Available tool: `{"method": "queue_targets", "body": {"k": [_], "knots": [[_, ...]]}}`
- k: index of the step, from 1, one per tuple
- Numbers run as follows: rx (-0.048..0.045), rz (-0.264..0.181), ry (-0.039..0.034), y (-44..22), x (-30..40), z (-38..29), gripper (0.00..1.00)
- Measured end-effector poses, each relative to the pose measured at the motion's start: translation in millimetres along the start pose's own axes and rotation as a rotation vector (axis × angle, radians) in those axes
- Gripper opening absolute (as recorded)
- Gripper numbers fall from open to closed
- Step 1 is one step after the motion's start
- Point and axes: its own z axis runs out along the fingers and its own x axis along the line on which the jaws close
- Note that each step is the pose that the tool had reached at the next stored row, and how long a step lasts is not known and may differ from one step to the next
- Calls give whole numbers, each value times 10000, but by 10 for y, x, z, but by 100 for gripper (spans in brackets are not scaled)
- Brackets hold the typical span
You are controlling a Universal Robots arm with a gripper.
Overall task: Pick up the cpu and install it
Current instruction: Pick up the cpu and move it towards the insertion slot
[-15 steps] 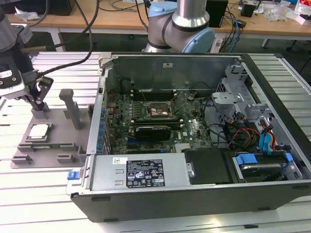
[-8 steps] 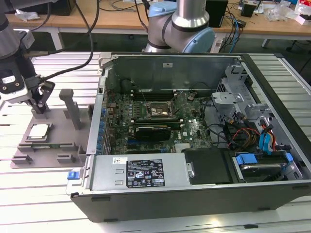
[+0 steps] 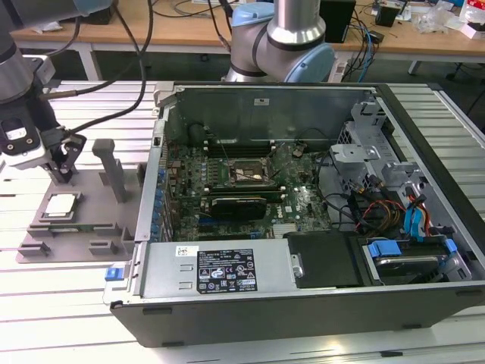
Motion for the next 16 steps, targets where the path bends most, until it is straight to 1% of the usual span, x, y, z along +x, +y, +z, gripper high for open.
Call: {"method": "queue_targets", "body": {"k": [2,4,9,11,14,16], "knots": [[0,-1,0,-4,38,34,11],[-1,-4,0,-12,80,85,11],[0,-5,0,-24,130,152,11],[0,-6,1,-29,141,168,11],[0,-4,0,-50,167,204,11],[0,-5,0,-85,183,238,11]]}}
